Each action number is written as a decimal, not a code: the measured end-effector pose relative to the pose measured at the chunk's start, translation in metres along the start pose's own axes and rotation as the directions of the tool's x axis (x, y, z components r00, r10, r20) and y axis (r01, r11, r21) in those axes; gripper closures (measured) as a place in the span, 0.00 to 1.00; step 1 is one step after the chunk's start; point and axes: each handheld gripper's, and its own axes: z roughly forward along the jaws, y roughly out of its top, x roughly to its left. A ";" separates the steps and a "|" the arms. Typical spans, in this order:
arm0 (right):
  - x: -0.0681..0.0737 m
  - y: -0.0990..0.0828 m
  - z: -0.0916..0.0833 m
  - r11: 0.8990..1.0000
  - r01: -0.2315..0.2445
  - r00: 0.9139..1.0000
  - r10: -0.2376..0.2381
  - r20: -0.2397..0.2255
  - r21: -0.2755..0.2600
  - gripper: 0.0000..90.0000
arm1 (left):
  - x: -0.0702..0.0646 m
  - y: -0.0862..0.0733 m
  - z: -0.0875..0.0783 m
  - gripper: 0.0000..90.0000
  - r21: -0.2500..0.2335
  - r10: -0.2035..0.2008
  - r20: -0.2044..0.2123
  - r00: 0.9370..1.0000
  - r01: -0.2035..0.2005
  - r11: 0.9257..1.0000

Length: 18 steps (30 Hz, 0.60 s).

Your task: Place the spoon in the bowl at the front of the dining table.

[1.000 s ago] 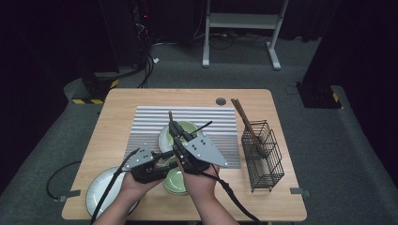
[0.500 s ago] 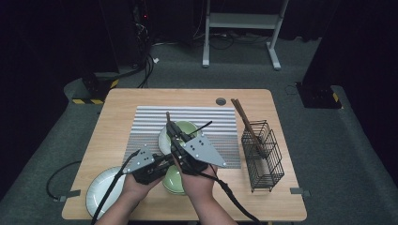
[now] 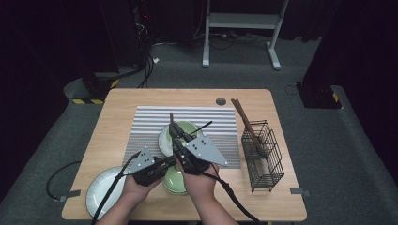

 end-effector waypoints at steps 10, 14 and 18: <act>-0.013 0.000 -0.002 1.000 -0.013 1.000 0.012 0.020 0.012 0.81 | 0.000 0.004 -0.006 0.94 -0.030 -0.023 0.016 1.000 0.023 0.999; -0.013 -0.003 -0.002 1.000 -0.011 1.000 0.011 0.025 0.015 0.78 | 0.000 0.004 -0.009 0.94 -0.037 -0.028 0.015 0.999 0.028 0.999; -0.018 -0.006 -0.001 0.999 -0.020 0.999 0.019 0.033 0.027 0.77 | 0.002 0.005 -0.013 0.94 -0.049 -0.040 0.023 0.999 0.041 0.998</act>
